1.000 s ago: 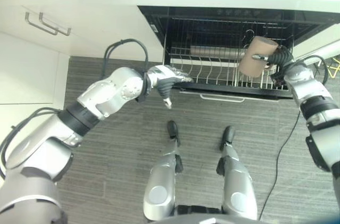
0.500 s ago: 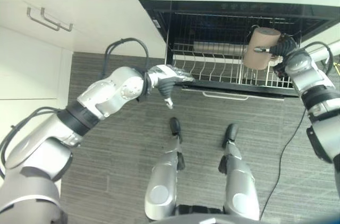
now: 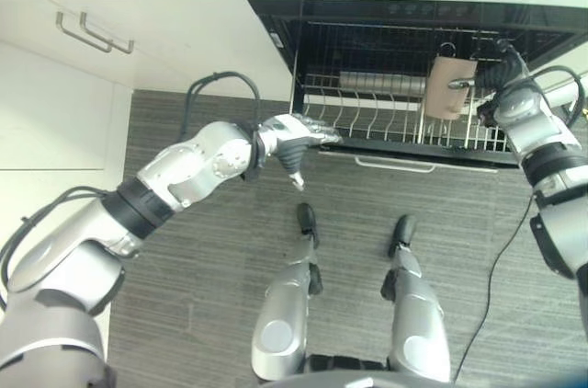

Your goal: Place the dishes in the dishwasher.

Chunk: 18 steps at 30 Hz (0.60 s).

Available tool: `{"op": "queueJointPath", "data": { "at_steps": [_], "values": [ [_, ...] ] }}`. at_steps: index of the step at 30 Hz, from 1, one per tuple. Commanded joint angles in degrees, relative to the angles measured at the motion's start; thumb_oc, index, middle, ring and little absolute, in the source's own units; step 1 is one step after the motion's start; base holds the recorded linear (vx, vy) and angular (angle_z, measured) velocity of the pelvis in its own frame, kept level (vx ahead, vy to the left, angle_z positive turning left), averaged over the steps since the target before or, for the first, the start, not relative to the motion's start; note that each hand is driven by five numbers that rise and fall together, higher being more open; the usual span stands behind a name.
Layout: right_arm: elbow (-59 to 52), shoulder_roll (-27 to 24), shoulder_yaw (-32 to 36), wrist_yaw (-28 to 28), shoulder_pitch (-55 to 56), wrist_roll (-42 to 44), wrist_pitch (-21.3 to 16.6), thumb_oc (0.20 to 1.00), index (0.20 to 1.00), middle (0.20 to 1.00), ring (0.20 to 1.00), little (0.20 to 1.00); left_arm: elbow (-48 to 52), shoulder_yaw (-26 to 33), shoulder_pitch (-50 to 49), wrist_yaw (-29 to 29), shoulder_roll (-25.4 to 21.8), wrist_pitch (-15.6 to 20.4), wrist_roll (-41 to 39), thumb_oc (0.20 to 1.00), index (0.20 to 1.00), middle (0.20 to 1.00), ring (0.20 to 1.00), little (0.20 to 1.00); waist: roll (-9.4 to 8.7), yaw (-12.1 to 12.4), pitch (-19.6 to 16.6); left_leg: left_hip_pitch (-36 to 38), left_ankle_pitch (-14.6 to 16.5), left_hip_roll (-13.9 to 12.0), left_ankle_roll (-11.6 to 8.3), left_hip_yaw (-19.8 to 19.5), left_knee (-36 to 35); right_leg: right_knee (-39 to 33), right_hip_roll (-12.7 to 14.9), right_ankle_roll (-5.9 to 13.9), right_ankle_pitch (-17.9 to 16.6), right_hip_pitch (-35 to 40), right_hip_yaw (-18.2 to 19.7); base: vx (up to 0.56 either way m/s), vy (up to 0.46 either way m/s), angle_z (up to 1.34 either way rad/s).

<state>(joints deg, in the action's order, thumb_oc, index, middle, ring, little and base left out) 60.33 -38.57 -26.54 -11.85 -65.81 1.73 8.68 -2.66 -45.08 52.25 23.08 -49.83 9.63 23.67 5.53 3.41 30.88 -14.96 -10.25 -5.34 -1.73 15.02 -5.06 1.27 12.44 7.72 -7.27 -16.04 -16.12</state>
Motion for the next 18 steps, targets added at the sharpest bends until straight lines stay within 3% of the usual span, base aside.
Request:
{"op": "queueJointPath", "data": {
  "at_steps": [1, 2, 5, 6, 8, 10, 11, 12, 16, 18],
  "values": [
    [0.2, -2.3, -1.9, -4.5, -5.0, 5.6, -2.9, 1.0, 1.0, 1.0, 1.0, 1.0, 1.3, 1.1, -0.7, -2.6, 0.7, 0.3, 0.6, 1.0, 1.0, 1.0, 1.0, 1.0, 0.58, 0.9, -1.1, -2.6, 4.7, -1.8, -2.7, -0.2, 7.7, 5.2, 2.5, 2.05, 0.2, -4.3, -0.8, 0.0, 0.0, 0.0],
    [-0.4, -2.1, -0.9, -5.1, -4.8, 7.7, -3.5, 1.0, 1.0, 1.0, 1.0, 1.0, 1.4, 1.2, -1.1, -2.9, 0.8, 0.0, 0.7, 1.0, 1.0, 1.0, 1.0, 1.0, 0.63, 0.8, -1.1, -2.6, 4.8, -1.8, -2.71, -0.2, 7.8, 5.2, 2.5, 2.02, 0.3, -4.3, -0.7, 0.02, 0.057, -0.01],
    [-6.9, 0.8, 8.1, -1.6, 0.0, 27.5, -8.4, 1.0, 1.0, 1.0, 1.0, 1.0, 1.1, 3.8, -6.0, -11.1, 2.4, -3.1, 1.0, 1.0, 1.0, 1.0, 1.0, 1.0, 0.62, 0.0, -1.1, -1.5, 5.4, -1.7, -2.69, 0.0, 7.9, 5.8, 2.2, 1.71, 1.2, -3.8, 0.2, 0.05, 0.071, -0.05],
    [-9.1, 1.6, 9.5, -1.5, 1.4, 29.2, -9.6, 1.0, 1.0, 1.0, 1.0, 1.0, 0.6, 4.4, -7.0, -13.1, 3.1, -4.0, 1.5, 1.0, 1.0, 1.0, 1.0, 1.0, 0.44, -0.2, -1.1, -1.5, 5.4, -1.8, -2.62, 0.3, 7.9, 5.8, 2.3, 1.72, 1.3, -4.0, 0.3, 0.02, 0.047, -0.1],
    [-13.9, 2.4, 11.4, -1.4, 3.8, 30.7, -11.6, 1.0, 1.0, 1.0, 1.0, 1.0, 0.1, 5.5, -9.1, -16.4, 4.2, -5.0, 2.7, 1.0, 1.0, 1.0, 1.0, 1.0, 0.24, -0.6, -1.1, -1.6, 5.4, -1.9, -2.53, 0.6, 7.8, 5.8, 2.2, 1.68, 1.4, -4.3, 0.5, 0.02, 0.04, -0.15],
    [-28.3, 3.7, 15.4, -1.4, 10.9, 31.1, -13.4, 1.0, 1.0, 1.0, 1.0, 1.0, -0.8, 7.8, -13.7, -23.3, 6.2, -6.6, 4.5, 1.0, 1.0, 1.0, 1.0, 1.0, -0.22, -2.0, -1.1, -1.7, 5.6, -2.3, -2.36, 1.1, 8.3, 6.5, 2.1, 1.54, 1.8, -4.9, 1.3, 0.05, 0.056, -0.07],
    [-28.8, 3.8, 15.6, -1.6, 11.4, 31.0, -13.2, 1.0, 1.0, 1.0, 1.0, 1.0, -0.8, 7.7, -13.8, -23.3, 6.2, -6.6, 4.5, 1.0, 1.0, 1.0, 1.0, 1.0, -0.26, -2.0, -1.1, -1.6, 5.6, -2.2, -2.35, 1.1, 8.3, 6.6, 2.1, 1.54, 1.8, -4.8, 1.3, 0.03, 0.053, -0.07],
    [-37.5, 5.1, 17.1, -2.3, 15.7, 30.7, -13.6, 1.0, 1.0, 1.0, 1.0, 1.0, -1.4, 9.4, -15.9, -26.6, 7.6, -7.4, 5.1, 1.0, 1.0, 1.0, 1.0, 1.0, -0.54, -2.9, -1.1, -1.6, 5.7, -2.3, -2.28, 1.4, 8.2, 6.8, 2.1, 1.56, 1.9, -5.2, 1.7, 0.02, 0.052, -0.11],
    [-52.9, 8.8, 17.1, -0.5, 25.7, 29.9, -14.8, 1.0, 1.0, 1.0, 1.0, 1.0, -4.5, 12.9, -19.4, -33.4, 11.2, -9.2, 0.7, 1.0, 1.0, 1.0, 1.0, 1.0, -1.42, -4.6, -1.1, -1.4, 5.9, -2.4, -2.03, 1.9, 8.8, 7.7, 1.9, 1.48, 2.3, -5.6, 2.5, 0.02, 0.033, -0.14],
    [-58.0, 10.7, 17.0, 1.2, 32.2, 31.0, -18.7, 1.0, 1.0, 1.0, 1.0, 1.0, -4.7, 15.8, -21.5, -38.1, 13.1, -9.4, -0.7, 1.0, 1.0, 1.0, 1.0, 1.0, -2.1, -5.6, -1.1, -1.2, 6.2, -2.7, -1.92, 2.3, 9.5, 8.2, 1.8, 1.5, 2.6, -5.6, 2.7, 0.02, -0.016, -0.08]
  ]
}}
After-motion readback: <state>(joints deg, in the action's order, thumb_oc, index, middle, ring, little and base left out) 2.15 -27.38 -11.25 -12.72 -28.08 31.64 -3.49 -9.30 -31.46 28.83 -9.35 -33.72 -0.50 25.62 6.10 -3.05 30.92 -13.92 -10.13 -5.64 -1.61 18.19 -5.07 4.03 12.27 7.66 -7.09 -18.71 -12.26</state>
